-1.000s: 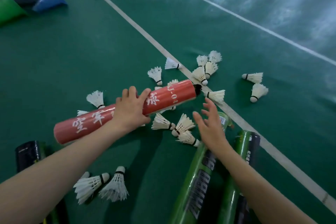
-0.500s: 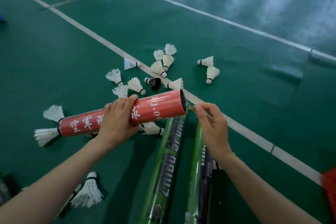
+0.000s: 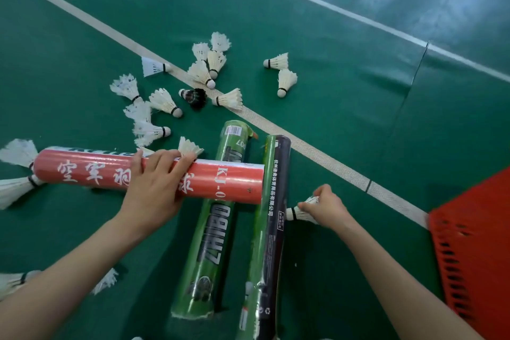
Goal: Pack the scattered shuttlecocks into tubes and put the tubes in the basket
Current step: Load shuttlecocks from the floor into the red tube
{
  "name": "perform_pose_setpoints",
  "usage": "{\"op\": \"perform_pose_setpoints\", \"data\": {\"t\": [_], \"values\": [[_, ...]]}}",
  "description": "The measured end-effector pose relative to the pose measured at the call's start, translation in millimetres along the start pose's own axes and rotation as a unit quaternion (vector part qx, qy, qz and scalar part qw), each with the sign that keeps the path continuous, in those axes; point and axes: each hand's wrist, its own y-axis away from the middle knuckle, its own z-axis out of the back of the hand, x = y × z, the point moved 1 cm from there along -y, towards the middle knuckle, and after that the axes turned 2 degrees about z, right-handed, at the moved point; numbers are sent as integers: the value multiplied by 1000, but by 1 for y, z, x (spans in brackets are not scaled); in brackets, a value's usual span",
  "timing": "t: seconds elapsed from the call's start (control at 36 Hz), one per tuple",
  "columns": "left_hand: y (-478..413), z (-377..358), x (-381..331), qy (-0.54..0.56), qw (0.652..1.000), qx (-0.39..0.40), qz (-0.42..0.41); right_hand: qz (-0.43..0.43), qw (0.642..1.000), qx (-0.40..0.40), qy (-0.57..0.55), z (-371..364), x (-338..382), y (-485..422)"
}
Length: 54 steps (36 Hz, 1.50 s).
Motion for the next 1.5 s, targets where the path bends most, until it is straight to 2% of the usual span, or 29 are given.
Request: {"op": "perform_pose_setpoints", "data": {"t": [0.08,0.17,0.28,0.36,0.53,0.69,0.86,1.03,1.08,1.28,1.39,1.5], "values": [[-1,-2,-2,-4,1000,-2,9,38,990,-95,-94,8,7,1],[-2,-4,-3,-7,1000,-2,27,136,951,-202,-193,25,28,8],[-6,-6,-4,-1,998,-4,60,246,898,-184,-316,39,71,24],[-10,-7,-5,7,996,7,85,295,884,-160,-324,34,97,36],[-15,0,2,48,990,1,133,311,883,-163,-312,25,114,39],[-19,-1,2,42,991,-9,126,351,890,-140,-256,18,124,32],[-24,-3,-3,67,990,-10,127,369,879,-140,-269,7,137,29],[-27,-1,-1,61,989,-14,135,381,863,-13,-330,-2,143,36],[-33,3,4,58,988,1,140,382,868,20,-318,-3,152,37],[-84,41,45,64,983,39,170,344,901,62,-258,24,228,22],[-105,70,63,59,979,57,189,309,917,58,-244,34,274,25],[-104,90,76,70,974,66,203,285,943,36,-166,47,304,44]]}}
